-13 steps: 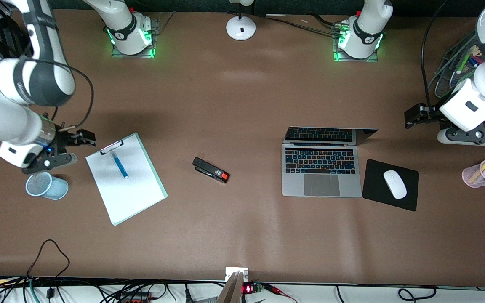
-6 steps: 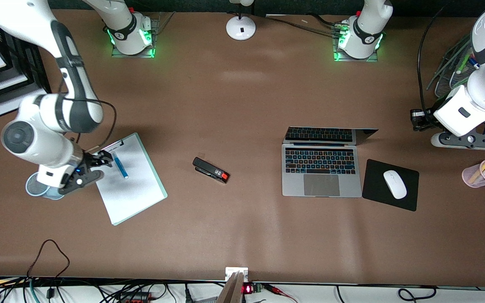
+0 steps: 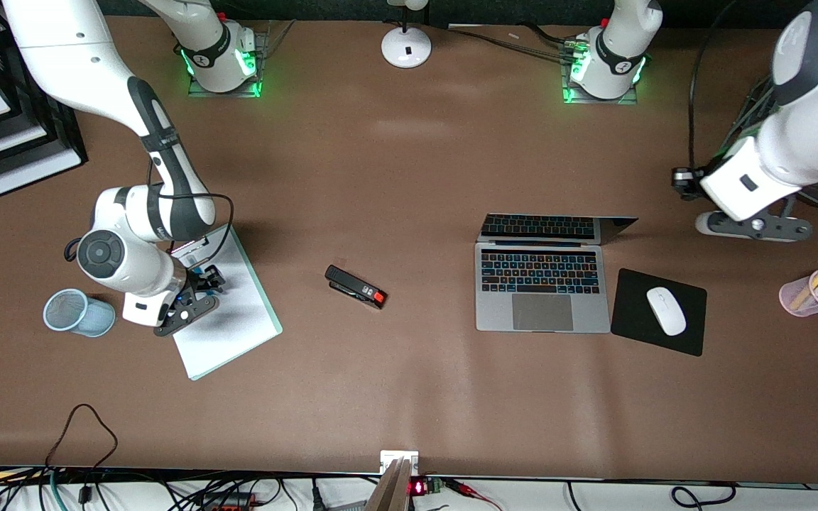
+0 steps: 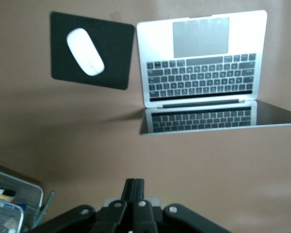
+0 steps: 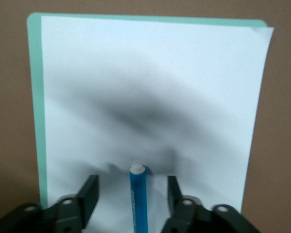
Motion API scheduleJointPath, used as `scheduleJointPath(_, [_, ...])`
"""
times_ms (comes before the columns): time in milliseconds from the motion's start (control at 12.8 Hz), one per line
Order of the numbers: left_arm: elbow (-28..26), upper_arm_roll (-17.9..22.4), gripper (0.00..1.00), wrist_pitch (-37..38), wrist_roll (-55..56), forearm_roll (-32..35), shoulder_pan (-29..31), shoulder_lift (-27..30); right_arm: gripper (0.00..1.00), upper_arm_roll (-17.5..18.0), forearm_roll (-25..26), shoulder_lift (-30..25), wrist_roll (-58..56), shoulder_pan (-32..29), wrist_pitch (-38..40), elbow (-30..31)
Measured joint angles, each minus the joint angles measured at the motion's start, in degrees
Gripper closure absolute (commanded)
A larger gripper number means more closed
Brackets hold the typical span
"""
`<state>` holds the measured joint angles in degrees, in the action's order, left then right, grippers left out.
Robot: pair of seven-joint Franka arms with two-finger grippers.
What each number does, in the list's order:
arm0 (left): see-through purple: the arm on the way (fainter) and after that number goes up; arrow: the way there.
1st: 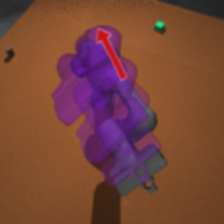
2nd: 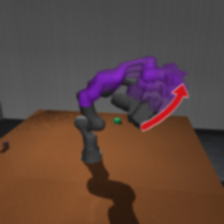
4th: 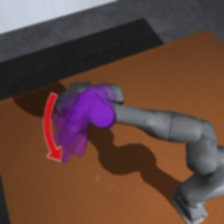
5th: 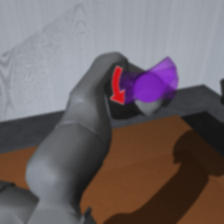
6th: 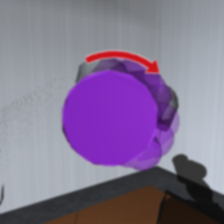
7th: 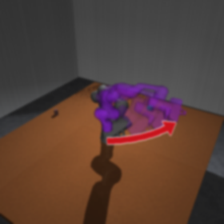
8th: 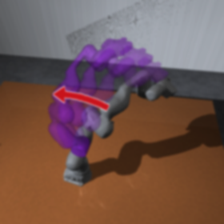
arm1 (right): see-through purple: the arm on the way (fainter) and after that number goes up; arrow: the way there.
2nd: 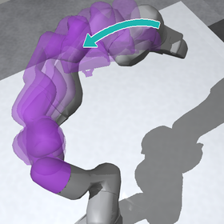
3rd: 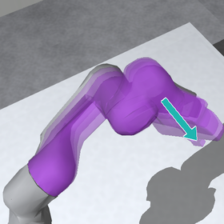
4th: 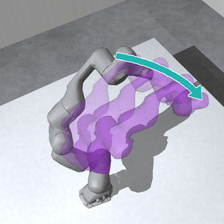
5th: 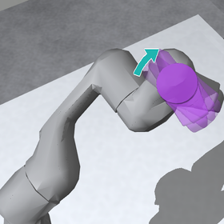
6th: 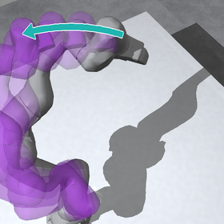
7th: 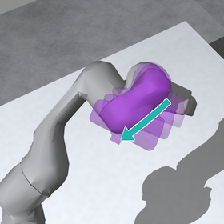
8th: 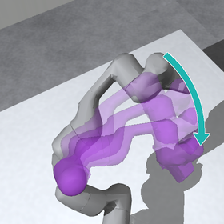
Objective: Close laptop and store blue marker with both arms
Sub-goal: 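Carry the marker to the cup while the left gripper reaches the laptop lid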
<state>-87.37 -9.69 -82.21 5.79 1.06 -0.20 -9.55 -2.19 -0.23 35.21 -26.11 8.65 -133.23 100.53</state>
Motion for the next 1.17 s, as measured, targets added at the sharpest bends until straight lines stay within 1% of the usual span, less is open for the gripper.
scheduleJointPath(156, [-2.0,-1.9,0.99,0.1,5.1,-3.0,-0.1,0.1,0.48,0.0,0.0,0.7,-0.4,-0.1,-0.4,0.0])
scheduleJointPath(312, [-6.2,-3.6,0.99,-2.1,11.2,-6.2,-0.2,0.1,0.52,0.0,0.0,1.2,-0.9,-0.2,-1.2,0.0])
scheduleJointPath(469, [-11.4,-5.9,0.99,-7.4,13.8,-7.0,-0.2,0.0,0.56,0.0,0.0,1.8,-1.1,-0.2,-2.1,0.0])
scheduleJointPath(703, [-20.4,-9.7,0.99,-19.6,16.1,-7.0,-0.3,0.1,0.66,0.0,0.0,2.7,-1.1,-0.2,-3.0,0.0])
scheduleJointPath(781, [-23.1,-10.2,0.99,-23.8,16.2,-7.0,-0.4,0.1,0.74,0.0,0.0,2.9,-1.2,-0.2,-3.3,0.0])
scheduleJointPath(938, [-27.6,-10.8,0.99,-30.7,16.2,-7.0,-0.3,0.2,1.0,0.0,0.0,3.0,-1.2,-0.2,-3.4,0.0])
scheduleJointPath(1016, [-29.1,-11.2,0.99,-33.0,16.2,-7.0,-0.3,0.2,1.0,0.0,0.0,3.0,-1.2,-0.2,-3.4,0.0])
scheduleJointPath(1172, [-30.3,-11.5,1.0,-35.7,16.2,-7.0,-0.3,0.2,1.0,-0.1,0.0,2.9,-1.2,-0.3,-3.4,-0.3])
